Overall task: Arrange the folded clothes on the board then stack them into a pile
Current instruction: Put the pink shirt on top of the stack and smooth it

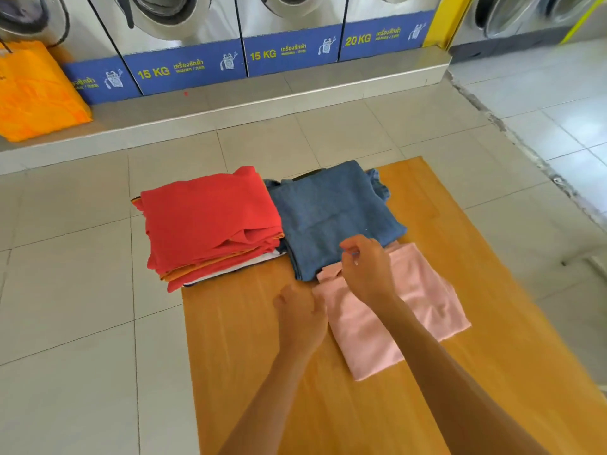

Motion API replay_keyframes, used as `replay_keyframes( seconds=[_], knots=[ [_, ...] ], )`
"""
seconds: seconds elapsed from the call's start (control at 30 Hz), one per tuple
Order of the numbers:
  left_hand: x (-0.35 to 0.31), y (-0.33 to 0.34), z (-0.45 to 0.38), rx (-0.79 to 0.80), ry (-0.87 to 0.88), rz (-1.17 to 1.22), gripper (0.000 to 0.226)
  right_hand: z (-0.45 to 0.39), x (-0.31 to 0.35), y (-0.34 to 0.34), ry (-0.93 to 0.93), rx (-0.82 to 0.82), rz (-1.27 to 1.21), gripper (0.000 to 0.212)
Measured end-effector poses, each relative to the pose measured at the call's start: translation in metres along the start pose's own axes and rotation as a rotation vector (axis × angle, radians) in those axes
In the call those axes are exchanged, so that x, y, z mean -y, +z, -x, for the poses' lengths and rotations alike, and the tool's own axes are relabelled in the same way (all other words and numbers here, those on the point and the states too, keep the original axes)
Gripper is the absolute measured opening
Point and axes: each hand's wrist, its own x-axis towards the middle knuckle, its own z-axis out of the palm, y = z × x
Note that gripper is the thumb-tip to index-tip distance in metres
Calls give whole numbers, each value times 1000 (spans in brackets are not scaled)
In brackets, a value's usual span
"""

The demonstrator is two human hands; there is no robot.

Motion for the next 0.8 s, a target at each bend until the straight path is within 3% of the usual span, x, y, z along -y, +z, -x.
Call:
replay_keyframes(
  seconds=[0.1,0.17,0.3,0.4,0.5,0.63,0.8],
  knots=[
    [-4,35,-4,80,-128,42,78,2,-36,-27,74,-100,50,28],
    [-9,53,-3,109,-144,126,77,-2,-59,-45,188,-130,146,30],
    [-12,66,-6,71,-208,160,70,-3,-104,-71,513,23,315,61],
    [-11,63,-9,121,-297,226,71,7,-120,-75,540,82,372,78],
    [-8,54,-5,155,-325,316,67,18,-121,-67,569,73,237,70],
    [11,36,8,51,-289,388,59,32,-112,-52,572,168,157,56],
    [36,17,27,-36,-277,427,41,61,-96,-37,441,213,188,47]
  ],
)
